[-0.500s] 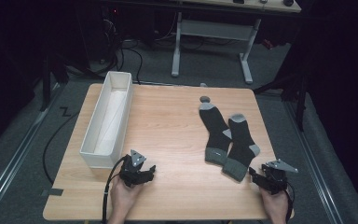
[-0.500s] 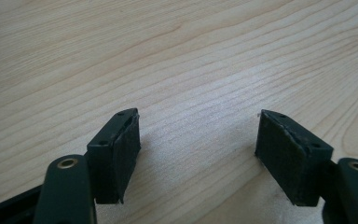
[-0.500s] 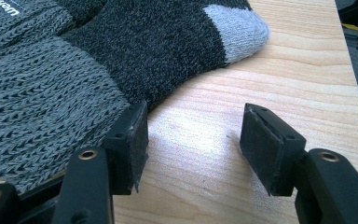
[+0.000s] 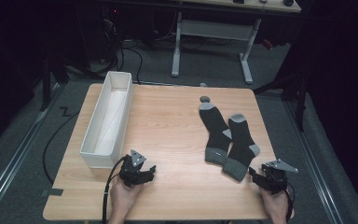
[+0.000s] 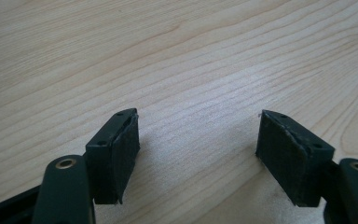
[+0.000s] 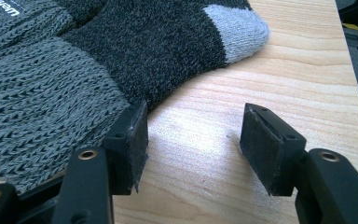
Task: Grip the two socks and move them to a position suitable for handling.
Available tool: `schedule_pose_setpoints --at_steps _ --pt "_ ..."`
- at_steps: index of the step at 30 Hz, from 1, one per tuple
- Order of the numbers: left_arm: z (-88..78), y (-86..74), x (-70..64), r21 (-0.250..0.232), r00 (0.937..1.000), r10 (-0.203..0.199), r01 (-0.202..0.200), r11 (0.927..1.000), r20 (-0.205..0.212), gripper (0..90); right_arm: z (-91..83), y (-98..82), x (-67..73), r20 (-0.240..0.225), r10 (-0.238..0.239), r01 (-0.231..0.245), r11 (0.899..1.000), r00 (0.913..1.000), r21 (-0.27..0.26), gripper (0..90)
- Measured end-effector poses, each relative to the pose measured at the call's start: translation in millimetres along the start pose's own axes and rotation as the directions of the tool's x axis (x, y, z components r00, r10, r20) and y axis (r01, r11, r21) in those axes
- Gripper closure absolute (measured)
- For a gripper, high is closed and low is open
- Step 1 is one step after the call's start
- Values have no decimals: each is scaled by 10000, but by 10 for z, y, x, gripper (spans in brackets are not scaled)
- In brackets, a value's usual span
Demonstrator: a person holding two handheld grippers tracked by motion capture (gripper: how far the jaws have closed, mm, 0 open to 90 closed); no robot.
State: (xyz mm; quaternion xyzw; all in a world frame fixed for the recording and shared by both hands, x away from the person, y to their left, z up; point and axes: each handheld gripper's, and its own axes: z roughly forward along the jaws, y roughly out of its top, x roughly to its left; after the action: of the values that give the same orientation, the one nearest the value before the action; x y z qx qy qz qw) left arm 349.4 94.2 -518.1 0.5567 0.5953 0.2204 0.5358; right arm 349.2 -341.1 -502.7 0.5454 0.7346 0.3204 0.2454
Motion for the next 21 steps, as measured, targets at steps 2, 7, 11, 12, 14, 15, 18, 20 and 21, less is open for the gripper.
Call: schedule_pose_setpoints --at_steps 2,7,11,12,14,15,18,20,21 --pt "1 0 0 -8 10000 -3 3 10000 2 297 -1 0 -6 -35 41 -41 10000 10000 -5 417" --pt "2 1 1 -22 10000 -19 19 10000 -26 300 -1 0 1 -28 -48 48 10000 10000 19 417" --pt "5 6 6 -75 9999 -66 65 10000 -130 305 -1 -1 1 -53 -204 204 9998 9998 -36 439" --pt "5 6 6 -75 9999 -65 64 10000 -130 305 -5 -3 8 -56 -151 151 9999 9999 -21 444" --pt "6 6 6 -77 9999 -71 70 9999 -129 305 -11 -7 15 -50 -126 126 9999 9999 -15 454" --pt "6 7 6 -75 9999 -75 74 9999 -126 305 -13 -8 17 -37 -113 113 9999 9999 -6 456" --pt "7 6 6 -90 9999 -82 81 9999 -126 304 -16 -12 18 -42 -108 108 9999 9999 -26 455" --pt "6 6 6 -75 9999 -70 69 9999 -129 301 -19 -14 10 -109 -36 35 10000 9999 -53 469" --pt "6 6 6 -72 9999 -68 67 10000 -127 301 -23 -16 8 -132 65 -66 10000 9999 -72 482"
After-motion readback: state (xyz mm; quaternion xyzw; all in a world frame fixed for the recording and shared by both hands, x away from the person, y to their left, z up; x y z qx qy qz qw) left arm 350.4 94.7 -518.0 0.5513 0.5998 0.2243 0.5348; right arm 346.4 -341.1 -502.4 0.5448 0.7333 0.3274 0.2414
